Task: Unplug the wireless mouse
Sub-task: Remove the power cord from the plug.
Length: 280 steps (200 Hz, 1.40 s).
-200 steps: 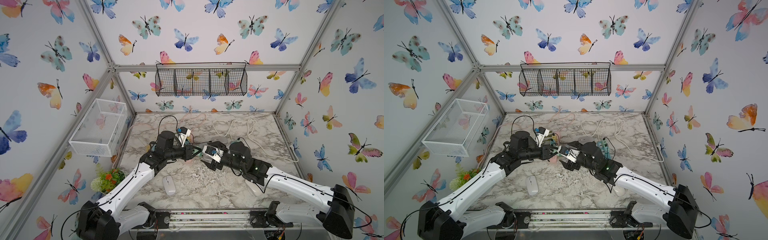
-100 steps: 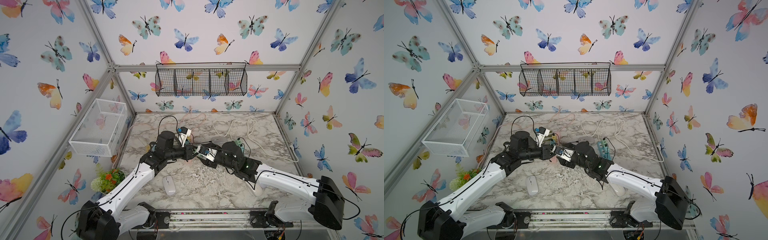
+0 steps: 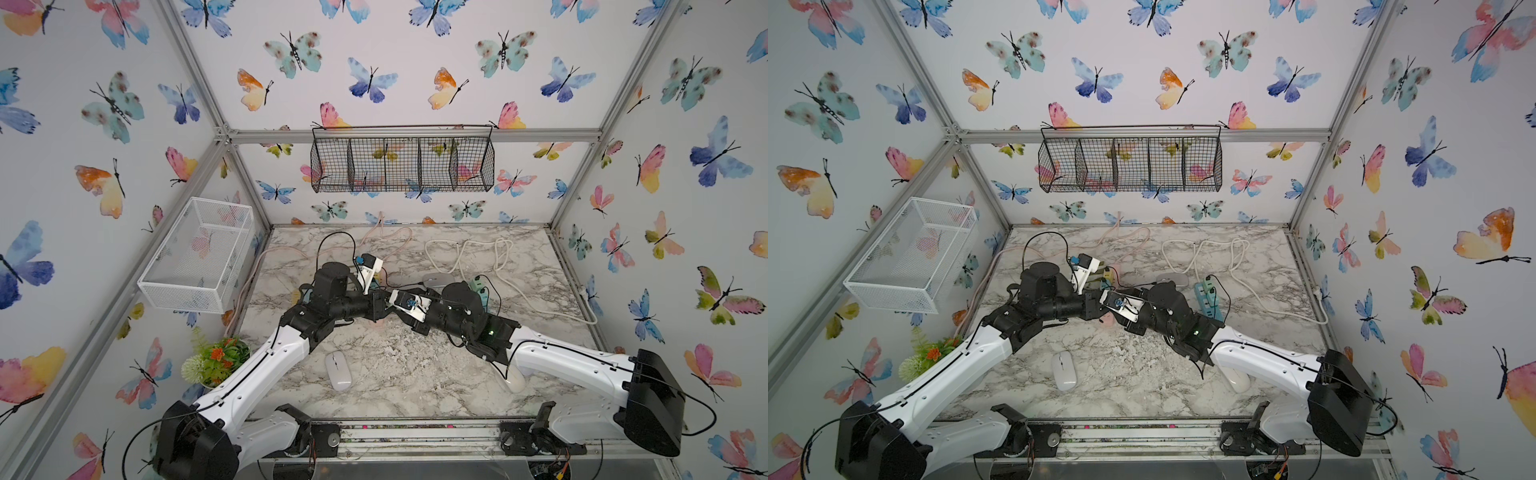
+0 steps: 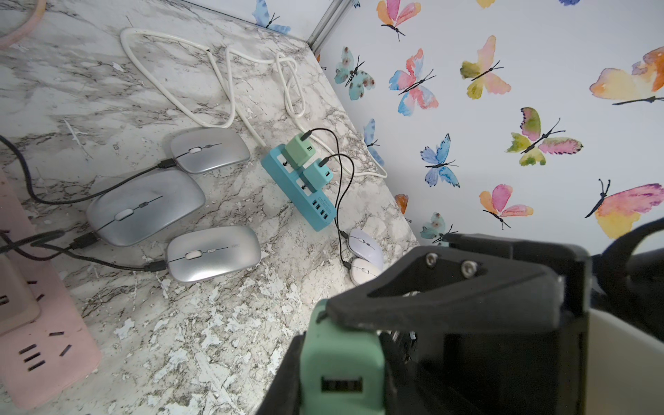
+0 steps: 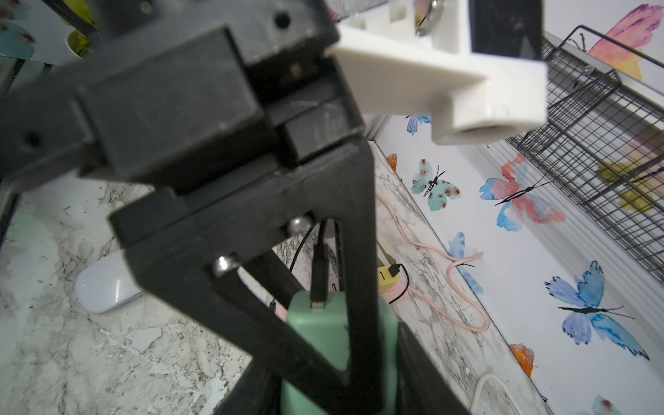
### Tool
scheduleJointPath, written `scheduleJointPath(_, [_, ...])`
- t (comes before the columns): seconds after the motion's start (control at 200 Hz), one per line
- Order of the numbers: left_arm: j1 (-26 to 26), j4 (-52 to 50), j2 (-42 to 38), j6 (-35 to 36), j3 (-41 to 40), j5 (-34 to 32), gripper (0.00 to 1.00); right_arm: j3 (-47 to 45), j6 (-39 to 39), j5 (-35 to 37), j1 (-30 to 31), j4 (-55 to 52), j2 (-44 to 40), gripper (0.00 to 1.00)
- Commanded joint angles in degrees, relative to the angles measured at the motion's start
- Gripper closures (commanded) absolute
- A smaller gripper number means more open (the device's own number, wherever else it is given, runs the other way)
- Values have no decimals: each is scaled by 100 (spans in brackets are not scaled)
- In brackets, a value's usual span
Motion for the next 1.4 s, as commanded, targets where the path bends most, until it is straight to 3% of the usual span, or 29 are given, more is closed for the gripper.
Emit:
scheduleJointPath(0.0, [-41, 155, -132, 6, -38, 114, 96, 78, 130, 157, 25, 169, 44, 66])
scheduleJointPath(0.16, [-24, 83, -441, -2, -114, -375, 44, -150, 339, 357, 25, 374, -151, 71])
scheduleJointPath(0.225, [14, -17, -575, -74, -141, -744, 36, -230, 419, 408, 25, 402, -219, 72])
scheduleJointPath(0.305, [94, 38, -689, -186, -193, -815, 33, -310, 528, 458, 25, 424, -280, 72])
scheduleJointPath(0.4, [100, 76, -740, -240, -225, -813, 40, -382, 687, 569, 25, 503, -316, 74])
scheduleJointPath(0.611, [104, 155, -699, -309, -291, -778, 42, -417, 808, 536, 25, 601, -310, 75])
scheduleJointPath(0.971, [100, 425, -716, -464, -221, -817, 58, -464, 809, 378, 25, 430, -278, 76])
scheduleJointPath(1.396, [104, 404, -725, -482, -228, -1067, 94, -509, 854, 385, 25, 368, -292, 78])
